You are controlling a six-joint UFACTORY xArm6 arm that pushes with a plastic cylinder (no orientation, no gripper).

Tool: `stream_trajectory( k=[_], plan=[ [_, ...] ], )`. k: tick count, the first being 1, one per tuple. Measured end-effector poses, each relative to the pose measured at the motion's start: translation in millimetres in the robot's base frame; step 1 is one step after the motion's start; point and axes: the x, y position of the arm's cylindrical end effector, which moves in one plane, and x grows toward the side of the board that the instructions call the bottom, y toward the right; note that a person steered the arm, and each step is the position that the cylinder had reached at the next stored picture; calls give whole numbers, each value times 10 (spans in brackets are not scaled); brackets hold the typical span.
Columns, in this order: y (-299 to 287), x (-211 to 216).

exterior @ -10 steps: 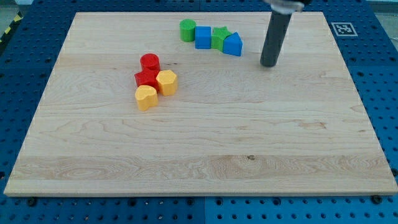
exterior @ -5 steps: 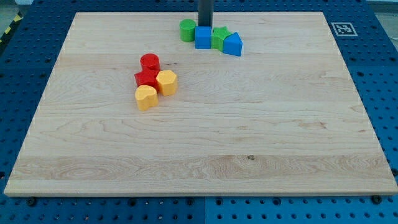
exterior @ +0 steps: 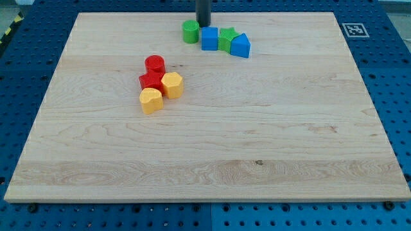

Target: Slide the green circle slightly to the left

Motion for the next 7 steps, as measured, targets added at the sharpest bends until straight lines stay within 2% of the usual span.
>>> stream_trajectory(
  k=[1,3,4,5,7],
  plan=[
    [-16,125],
    [-645,126],
    [-753,130],
    [-732,130],
    [28,78]
  ],
)
